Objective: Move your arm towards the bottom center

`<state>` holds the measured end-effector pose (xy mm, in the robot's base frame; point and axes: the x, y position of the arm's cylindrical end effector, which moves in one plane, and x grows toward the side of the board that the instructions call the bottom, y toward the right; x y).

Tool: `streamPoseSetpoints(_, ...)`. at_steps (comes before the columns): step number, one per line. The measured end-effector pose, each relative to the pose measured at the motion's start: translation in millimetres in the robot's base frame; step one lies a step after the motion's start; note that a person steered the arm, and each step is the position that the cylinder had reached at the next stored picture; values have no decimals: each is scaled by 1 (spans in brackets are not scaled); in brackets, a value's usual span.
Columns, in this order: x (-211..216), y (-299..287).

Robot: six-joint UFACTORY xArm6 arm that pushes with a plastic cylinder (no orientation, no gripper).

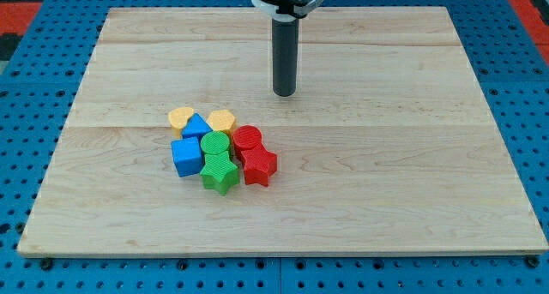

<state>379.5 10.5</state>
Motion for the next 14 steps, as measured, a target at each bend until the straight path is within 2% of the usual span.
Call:
streamPoseSetpoints(2, 6, 11)
streamPoseSetpoints(3, 53, 36)
streamPoseSetpoints(4, 126, 43)
streamPoseSetpoints(5, 147, 37)
streamPoseSetpoints(7, 157, 37)
streamPoseSetpoints(8, 193, 29)
streamPoseSetpoints(10, 200, 21)
streamPoseSetpoints(12, 200, -43)
streamPoseSetpoints(14, 182, -45)
